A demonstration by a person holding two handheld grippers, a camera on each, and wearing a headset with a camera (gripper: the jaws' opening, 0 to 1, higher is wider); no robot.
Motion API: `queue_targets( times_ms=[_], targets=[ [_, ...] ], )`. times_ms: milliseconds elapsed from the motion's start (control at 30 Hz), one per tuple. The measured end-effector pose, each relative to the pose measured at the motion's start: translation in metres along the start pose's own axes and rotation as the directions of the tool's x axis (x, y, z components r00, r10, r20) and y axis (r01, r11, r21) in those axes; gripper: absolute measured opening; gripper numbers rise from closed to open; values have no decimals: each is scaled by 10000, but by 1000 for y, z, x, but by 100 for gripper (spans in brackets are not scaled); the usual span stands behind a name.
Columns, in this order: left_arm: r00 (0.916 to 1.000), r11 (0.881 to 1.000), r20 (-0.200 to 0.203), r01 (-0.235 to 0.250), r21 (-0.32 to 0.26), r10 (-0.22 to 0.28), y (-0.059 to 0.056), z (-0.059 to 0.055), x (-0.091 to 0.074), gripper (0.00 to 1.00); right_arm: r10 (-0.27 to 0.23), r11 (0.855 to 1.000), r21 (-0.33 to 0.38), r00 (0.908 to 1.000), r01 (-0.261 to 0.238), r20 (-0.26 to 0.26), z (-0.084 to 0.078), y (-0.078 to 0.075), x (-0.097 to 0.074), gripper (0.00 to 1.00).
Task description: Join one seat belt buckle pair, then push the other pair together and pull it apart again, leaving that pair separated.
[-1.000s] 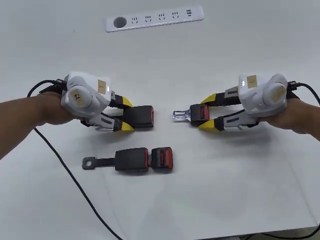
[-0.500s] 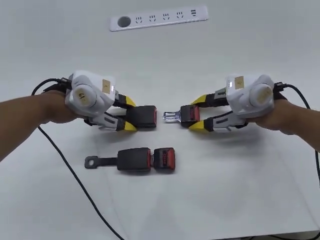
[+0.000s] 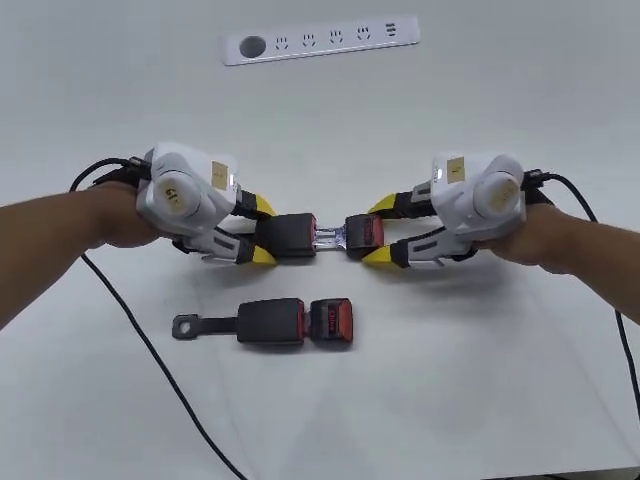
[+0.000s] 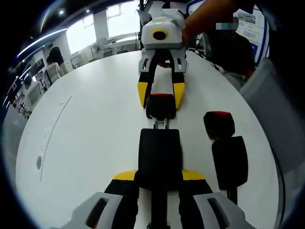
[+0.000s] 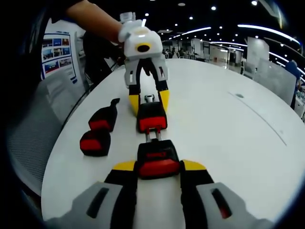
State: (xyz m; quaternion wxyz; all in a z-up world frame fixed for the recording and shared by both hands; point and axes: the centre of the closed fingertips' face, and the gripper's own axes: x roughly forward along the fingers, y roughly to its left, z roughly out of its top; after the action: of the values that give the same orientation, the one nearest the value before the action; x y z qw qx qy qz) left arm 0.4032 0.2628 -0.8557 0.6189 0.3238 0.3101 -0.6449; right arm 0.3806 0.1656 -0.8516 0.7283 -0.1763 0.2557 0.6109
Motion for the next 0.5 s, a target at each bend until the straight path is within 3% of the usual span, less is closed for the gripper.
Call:
queue_targets(
  times_ms=[233,500],
  targets=[
    [9999,9999,-143,15,122,-13,0,0,0,33,72,10000,-12,10000,-72,-31,8,0,12,36],
    [9997,10000,-228,57,75,-55,-1,0,0,33,135,9999,-17,9999,-136,-94,8,-3,13,36]
  ],
)
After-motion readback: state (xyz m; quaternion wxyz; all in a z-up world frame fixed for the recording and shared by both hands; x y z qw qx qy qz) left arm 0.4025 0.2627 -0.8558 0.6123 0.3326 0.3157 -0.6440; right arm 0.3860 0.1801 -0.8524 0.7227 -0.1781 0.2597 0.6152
